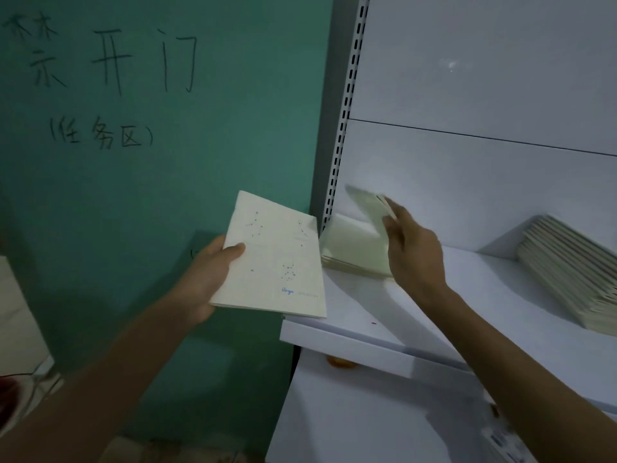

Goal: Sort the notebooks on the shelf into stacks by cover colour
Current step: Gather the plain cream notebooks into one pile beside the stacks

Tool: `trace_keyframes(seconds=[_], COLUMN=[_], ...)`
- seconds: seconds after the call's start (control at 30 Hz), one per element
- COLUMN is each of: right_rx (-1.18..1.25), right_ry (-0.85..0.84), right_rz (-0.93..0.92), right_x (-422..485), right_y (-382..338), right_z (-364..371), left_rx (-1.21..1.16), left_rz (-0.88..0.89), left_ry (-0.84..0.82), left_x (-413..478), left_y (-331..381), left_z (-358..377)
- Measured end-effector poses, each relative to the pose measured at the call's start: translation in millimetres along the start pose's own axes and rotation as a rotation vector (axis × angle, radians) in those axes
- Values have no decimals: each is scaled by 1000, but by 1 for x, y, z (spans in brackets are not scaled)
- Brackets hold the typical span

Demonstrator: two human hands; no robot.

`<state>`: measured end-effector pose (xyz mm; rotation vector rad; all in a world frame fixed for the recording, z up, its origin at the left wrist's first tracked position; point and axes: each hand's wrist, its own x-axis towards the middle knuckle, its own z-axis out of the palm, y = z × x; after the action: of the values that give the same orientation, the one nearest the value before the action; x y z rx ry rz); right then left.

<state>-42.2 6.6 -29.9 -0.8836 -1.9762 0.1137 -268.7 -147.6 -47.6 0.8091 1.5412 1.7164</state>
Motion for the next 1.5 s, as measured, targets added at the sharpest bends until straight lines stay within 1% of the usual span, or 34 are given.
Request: trace_keyframes(seconds=[0.07, 0.1, 0.13, 0.17, 0.2, 0.27, 0.3, 0.4, 0.47, 0.6, 0.67, 0.73, 0.8, 0.83, 0.9, 0.93, 1.0, 1.13, 1.27, 1.37, 1.5], right_rx=[11, -35, -97, -150, -181, -190, -185, -126, -89, -14, 141, 278, 328, 366, 525, 619, 727, 820, 805, 757, 693], right_ry=[99, 110, 95, 44, -48, -209, -236, -272, -297, -295, -292, -205, -66, -25, -28, -47, -50, 27, 127, 168, 196], right_rz=[-191, -303, -410, -494, -523, -461, -427, -404, -436, -497, -437, -292, -55, 82, 321, 401, 464, 543, 570, 616, 671], right_x=[-7, -15, -26, -40, -54, -76, -81, -79, -74, -69, -66, -61, -51, -45, -36, -33, -31, -31, -28, -27, -24], right_y=[-25, -38, -50, -61, -71, -82, -82, -77, -73, -55, -45, -33, -18, -12, -2, 4, 17, 48, 85, 120, 174], right_z=[-10, -9, -3, 7, 19, 34, 36, 31, 26, 12, 0, -13, -32, -44, -70, -82, -104, -148, -194, -229, -274], left_rx=[5, 4, -13, -51, -91, -112, -113, -195, -217, -212, -142, -79, -44, -32, -21, -26, -53, -74, -51, 10, 60], left_rz=[43, 75, 107, 124, 121, 83, 68, 72, 105, 125, 202, 279, 318, 331, 352, 363, 373, 350, 325, 337, 319], left_ry=[-40, -67, -98, -137, -185, -286, -330, -381, -373, -384, -340, -308, -303, -306, -315, -325, -371, -419, -450, -472, -548], left_x=[-4, -7, -10, -12, -14, -16, -17, -19, -19, -18, -16, -16, -16, -17, -20, -22, -25, -32, -45, -53, -63], left_y=[2, 4, 6, 8, 11, 15, 15, 17, 19, 26, 31, 37, 41, 43, 47, 50, 54, 57, 56, 60, 59], left_z=[13, 22, 30, 37, 42, 48, 48, 49, 53, 62, 71, 84, 102, 113, 137, 150, 175, 228, 292, 345, 413])
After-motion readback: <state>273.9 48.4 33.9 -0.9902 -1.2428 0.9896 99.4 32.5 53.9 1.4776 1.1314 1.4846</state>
